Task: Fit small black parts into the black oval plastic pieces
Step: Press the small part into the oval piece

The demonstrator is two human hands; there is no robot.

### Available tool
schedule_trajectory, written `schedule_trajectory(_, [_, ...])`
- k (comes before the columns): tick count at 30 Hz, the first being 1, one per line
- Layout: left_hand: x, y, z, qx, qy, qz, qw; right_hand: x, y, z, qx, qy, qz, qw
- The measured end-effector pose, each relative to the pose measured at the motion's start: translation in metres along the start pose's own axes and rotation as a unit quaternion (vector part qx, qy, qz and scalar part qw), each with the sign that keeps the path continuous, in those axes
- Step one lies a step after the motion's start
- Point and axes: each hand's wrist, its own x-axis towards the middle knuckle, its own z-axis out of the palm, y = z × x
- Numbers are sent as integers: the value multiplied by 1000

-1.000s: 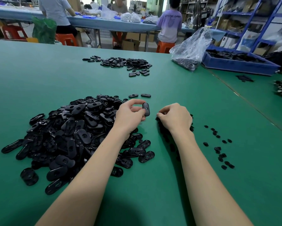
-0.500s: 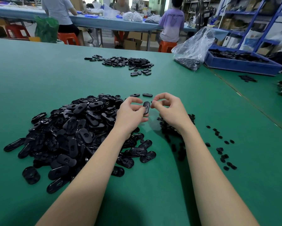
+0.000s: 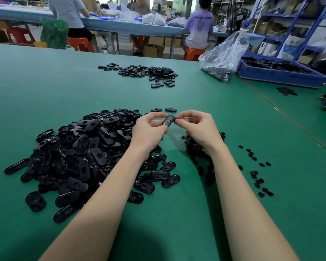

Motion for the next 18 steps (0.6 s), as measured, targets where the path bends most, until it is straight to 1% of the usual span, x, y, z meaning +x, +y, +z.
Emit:
schedule_trajectory(3, [1, -1, 0, 21, 2, 3, 1000, 2, -3, -1, 2, 1, 6, 1000])
schedule_trajectory(10, [1, 1, -1, -1, -2, -9, 1000, 2, -8, 4, -39, 13, 29, 999])
schedule_trajectory(14, [-1, 2, -1, -15, -13, -13, 1000, 0, -9, 6, -35, 14, 43, 998])
schedule_trajectory(18, [-1, 3, -1, -28, -21, -13, 999, -2, -11, 6, -4, 14, 65, 998])
